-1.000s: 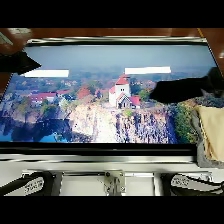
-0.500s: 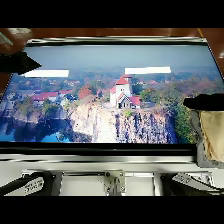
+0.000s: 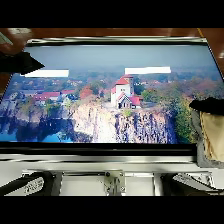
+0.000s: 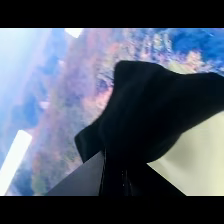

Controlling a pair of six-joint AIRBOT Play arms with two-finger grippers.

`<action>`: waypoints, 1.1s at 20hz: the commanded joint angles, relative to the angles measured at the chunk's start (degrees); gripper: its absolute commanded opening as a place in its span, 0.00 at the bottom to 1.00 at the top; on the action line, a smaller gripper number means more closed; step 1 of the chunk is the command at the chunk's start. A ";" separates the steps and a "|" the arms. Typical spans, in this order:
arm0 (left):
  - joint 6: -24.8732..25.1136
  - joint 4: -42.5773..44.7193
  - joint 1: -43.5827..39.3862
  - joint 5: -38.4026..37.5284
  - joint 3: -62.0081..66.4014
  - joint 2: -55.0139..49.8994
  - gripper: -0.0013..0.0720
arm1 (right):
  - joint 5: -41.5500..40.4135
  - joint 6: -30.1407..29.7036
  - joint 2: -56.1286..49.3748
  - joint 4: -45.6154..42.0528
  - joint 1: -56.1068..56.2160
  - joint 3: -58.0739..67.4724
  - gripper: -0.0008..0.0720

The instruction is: Fold the shirts.

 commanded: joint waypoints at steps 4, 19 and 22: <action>-0.04 -0.17 -0.22 -0.04 -0.02 0.04 0.07 | 10.29 4.24 3.91 -14.86 -1.09 0.00 0.09; -0.02 -0.42 -0.22 0.04 -0.02 0.04 0.07 | 14.27 13.09 3.91 -31.30 -0.96 -22.86 0.14; -0.02 -0.42 -0.22 0.87 -0.02 0.02 0.07 | 17.09 8.92 3.93 -30.93 -0.94 -21.97 0.66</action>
